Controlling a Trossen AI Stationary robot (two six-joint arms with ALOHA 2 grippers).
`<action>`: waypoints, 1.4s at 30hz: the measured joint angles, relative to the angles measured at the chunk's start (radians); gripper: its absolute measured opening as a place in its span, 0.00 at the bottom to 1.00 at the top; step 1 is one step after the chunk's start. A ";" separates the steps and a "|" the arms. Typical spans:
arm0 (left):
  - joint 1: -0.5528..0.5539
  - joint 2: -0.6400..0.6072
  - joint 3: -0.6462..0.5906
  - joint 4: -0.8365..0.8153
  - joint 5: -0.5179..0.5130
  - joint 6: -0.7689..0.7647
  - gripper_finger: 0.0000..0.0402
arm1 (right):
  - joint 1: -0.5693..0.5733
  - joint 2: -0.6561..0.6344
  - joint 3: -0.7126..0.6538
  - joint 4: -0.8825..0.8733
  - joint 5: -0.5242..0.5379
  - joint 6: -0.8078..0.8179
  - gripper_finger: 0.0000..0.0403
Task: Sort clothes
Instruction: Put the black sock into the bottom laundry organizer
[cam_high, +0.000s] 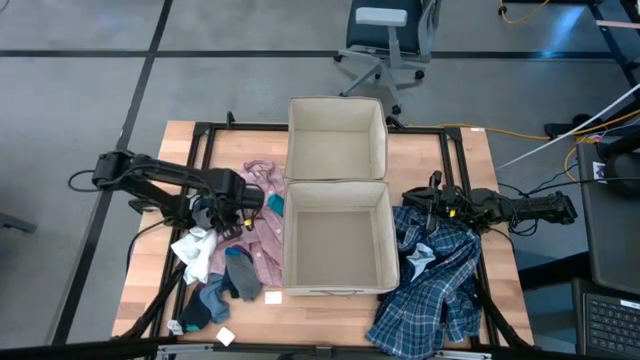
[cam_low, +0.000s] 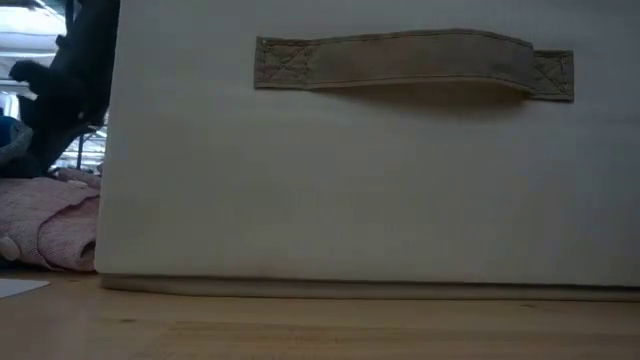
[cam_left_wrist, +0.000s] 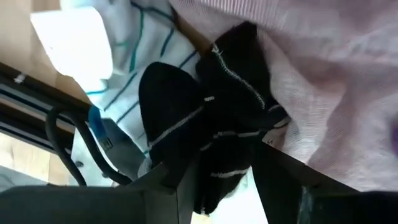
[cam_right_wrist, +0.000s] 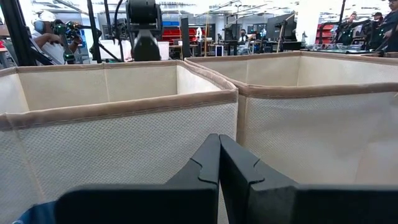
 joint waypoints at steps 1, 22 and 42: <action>0.000 0.009 -0.002 -0.001 0.004 0.001 0.33 | 0.000 0.000 0.000 0.000 0.000 0.000 0.02; -0.001 0.023 0.044 0.024 0.042 0.184 0.01 | 0.000 0.000 0.000 0.000 0.001 -0.003 0.02; -0.001 -0.193 0.438 -0.120 -0.224 0.199 0.00 | 0.000 0.000 -0.001 0.002 0.011 -0.029 0.02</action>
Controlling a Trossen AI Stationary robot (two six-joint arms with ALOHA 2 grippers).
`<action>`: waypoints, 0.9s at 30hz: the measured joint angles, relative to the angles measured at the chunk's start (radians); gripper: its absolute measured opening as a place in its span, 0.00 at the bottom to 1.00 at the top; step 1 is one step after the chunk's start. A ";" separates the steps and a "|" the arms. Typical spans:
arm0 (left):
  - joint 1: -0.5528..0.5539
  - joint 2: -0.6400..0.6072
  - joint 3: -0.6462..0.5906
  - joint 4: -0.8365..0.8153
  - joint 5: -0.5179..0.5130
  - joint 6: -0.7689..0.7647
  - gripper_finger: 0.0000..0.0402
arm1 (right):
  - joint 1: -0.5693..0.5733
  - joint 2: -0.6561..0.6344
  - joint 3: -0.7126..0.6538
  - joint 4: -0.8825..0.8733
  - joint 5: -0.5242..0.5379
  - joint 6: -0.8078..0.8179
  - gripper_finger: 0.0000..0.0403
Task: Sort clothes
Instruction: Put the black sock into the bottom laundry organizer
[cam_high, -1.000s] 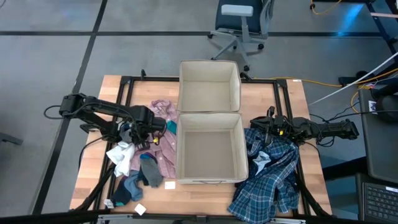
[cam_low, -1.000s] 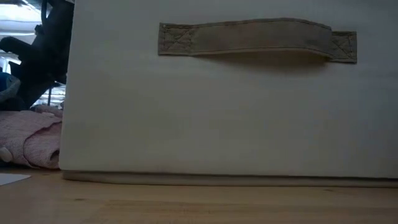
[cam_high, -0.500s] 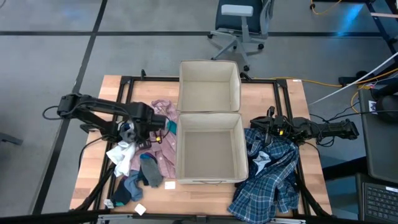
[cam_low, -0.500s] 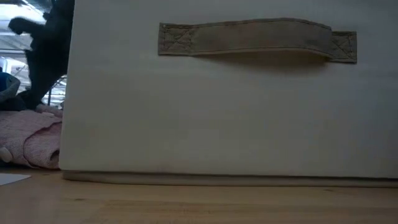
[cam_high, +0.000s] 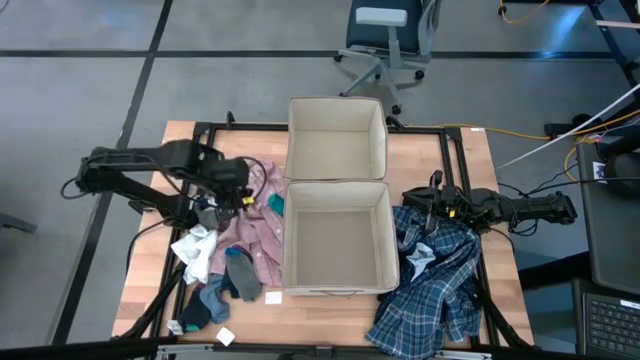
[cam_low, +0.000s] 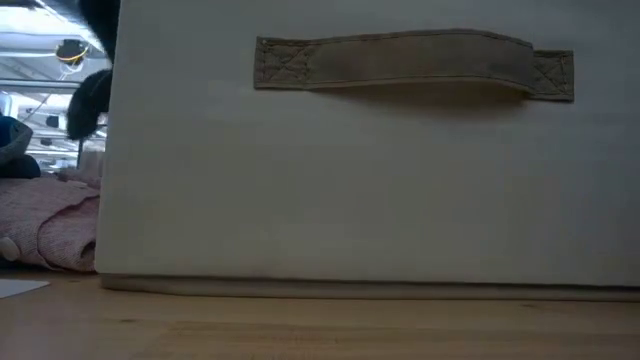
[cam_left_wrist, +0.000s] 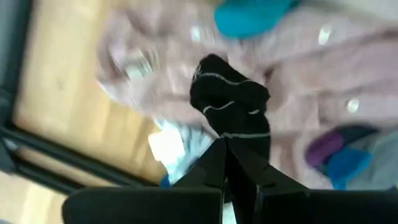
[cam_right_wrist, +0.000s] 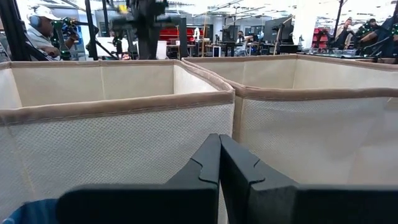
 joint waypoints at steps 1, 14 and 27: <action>0.000 -0.006 0.024 0.011 -0.022 0.008 0.00 | 0.000 0.000 0.000 0.000 0.000 0.000 0.02; 0.000 -0.045 0.121 0.538 -0.037 0.343 0.00 | 0.000 0.000 0.000 0.002 0.000 -0.023 0.02; 0.000 0.064 0.015 0.980 0.185 0.492 0.00 | 0.000 0.000 -0.001 0.003 0.000 -0.019 0.02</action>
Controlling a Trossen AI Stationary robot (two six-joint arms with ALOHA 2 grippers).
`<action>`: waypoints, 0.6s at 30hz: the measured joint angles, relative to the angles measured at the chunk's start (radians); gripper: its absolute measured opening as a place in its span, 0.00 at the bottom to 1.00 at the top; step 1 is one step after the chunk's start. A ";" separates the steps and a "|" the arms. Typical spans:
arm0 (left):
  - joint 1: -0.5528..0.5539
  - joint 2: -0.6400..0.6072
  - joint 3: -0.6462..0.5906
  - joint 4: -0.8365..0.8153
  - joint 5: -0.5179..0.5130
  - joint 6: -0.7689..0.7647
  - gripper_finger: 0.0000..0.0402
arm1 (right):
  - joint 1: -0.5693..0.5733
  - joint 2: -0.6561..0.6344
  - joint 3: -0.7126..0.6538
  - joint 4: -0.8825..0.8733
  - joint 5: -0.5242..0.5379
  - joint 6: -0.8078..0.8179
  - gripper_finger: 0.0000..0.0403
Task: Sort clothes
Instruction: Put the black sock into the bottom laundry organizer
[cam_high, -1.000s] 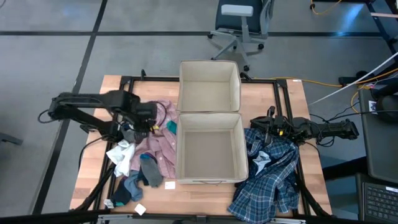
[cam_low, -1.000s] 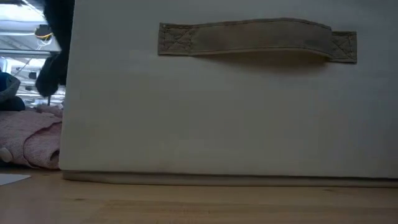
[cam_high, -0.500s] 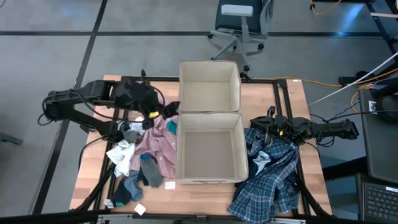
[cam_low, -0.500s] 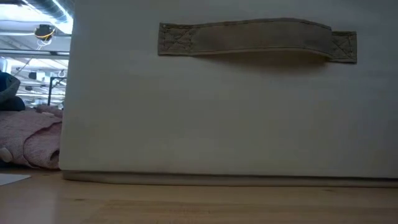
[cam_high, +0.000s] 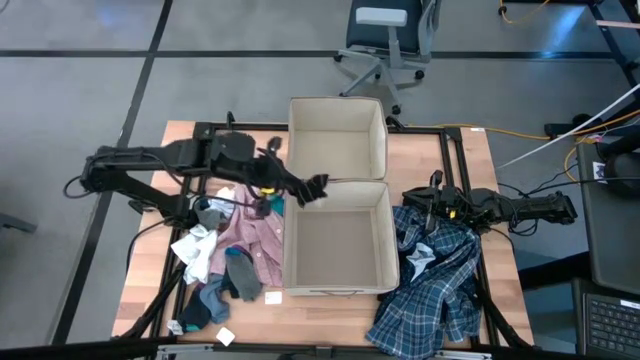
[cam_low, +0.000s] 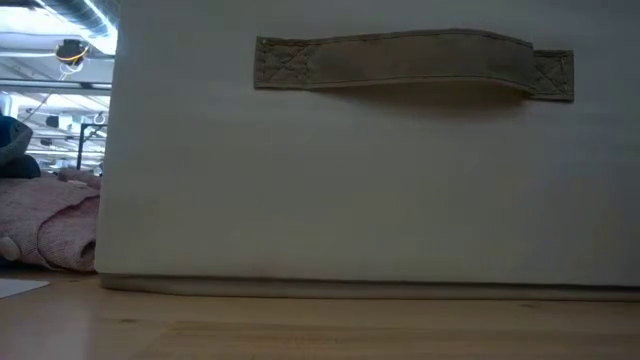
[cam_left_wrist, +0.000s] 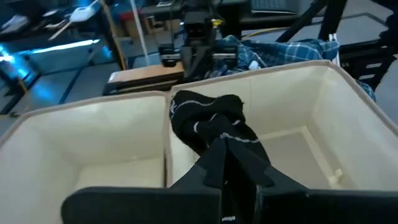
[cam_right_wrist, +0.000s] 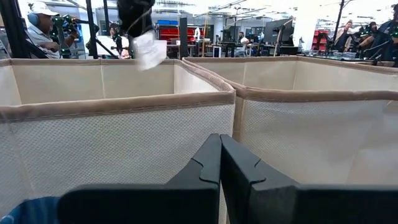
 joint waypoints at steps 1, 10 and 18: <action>0.000 0.008 -0.020 0.036 0.005 0.004 0.00 | 0.000 0.000 0.000 0.000 0.000 0.000 0.02; 0.000 0.054 -0.226 0.380 0.010 0.033 0.02 | 0.000 0.000 0.000 0.003 0.017 -0.004 0.02; -0.001 0.117 -0.275 0.404 0.010 0.000 0.02 | 0.000 0.000 0.000 0.003 0.026 -0.004 0.02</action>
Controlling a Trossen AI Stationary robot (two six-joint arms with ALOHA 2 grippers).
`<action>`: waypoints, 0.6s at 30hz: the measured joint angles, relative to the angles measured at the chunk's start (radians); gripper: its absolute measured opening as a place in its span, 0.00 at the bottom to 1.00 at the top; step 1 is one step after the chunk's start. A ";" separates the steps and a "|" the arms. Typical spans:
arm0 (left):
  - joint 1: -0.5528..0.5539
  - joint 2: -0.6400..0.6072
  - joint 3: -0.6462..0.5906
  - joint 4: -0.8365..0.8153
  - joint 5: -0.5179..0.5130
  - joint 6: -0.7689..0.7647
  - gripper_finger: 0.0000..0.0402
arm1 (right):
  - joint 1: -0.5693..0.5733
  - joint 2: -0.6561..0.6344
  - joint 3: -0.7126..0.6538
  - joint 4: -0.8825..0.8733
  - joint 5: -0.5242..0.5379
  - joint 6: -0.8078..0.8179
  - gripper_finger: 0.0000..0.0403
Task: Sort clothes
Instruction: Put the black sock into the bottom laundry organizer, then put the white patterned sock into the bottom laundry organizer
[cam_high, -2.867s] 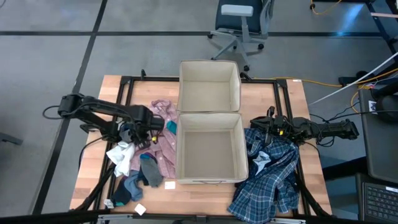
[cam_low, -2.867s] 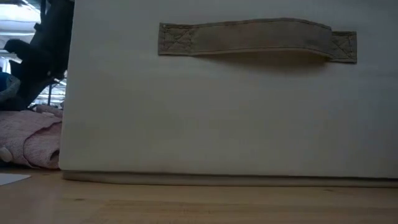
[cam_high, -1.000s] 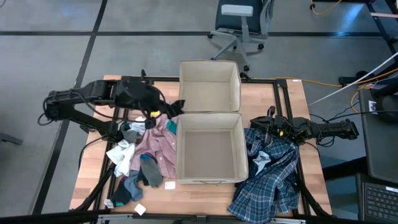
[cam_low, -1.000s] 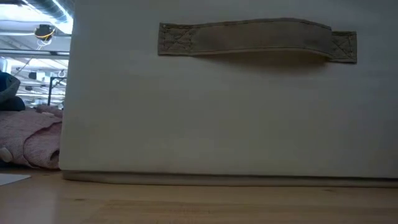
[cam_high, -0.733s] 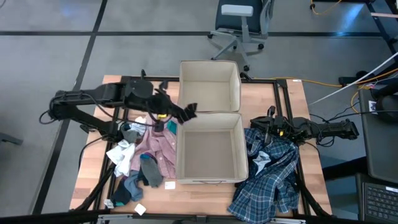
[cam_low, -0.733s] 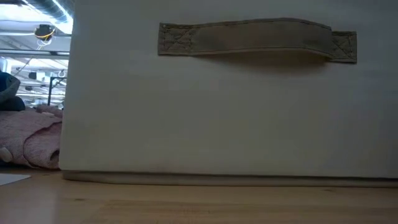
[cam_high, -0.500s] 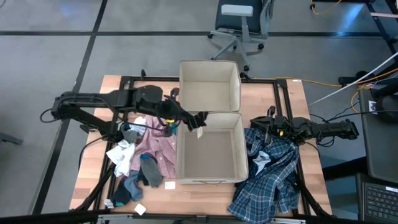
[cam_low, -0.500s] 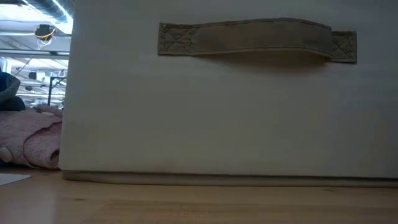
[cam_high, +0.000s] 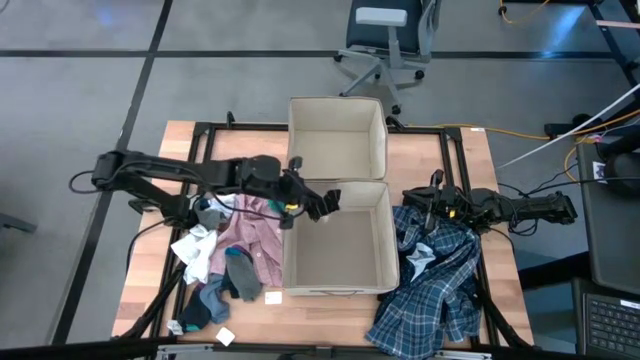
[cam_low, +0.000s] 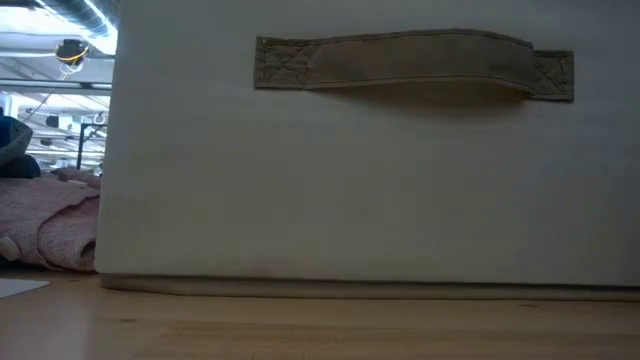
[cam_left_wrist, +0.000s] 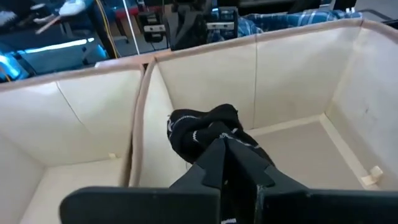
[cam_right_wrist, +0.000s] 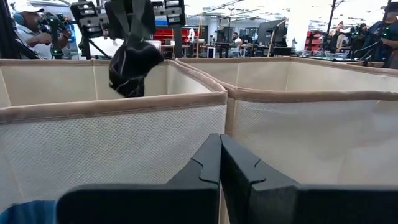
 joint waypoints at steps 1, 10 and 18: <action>0.000 0.007 0.000 0.003 0.000 -0.002 0.03 | 0.000 0.000 0.000 0.000 0.000 0.000 0.02; 0.001 0.019 0.000 0.001 -0.003 -0.028 0.26 | 0.000 0.000 0.000 0.000 0.000 0.000 0.02; 0.001 -0.006 0.088 -0.275 -0.020 -0.081 0.42 | 0.000 0.000 0.000 0.000 0.000 0.000 0.02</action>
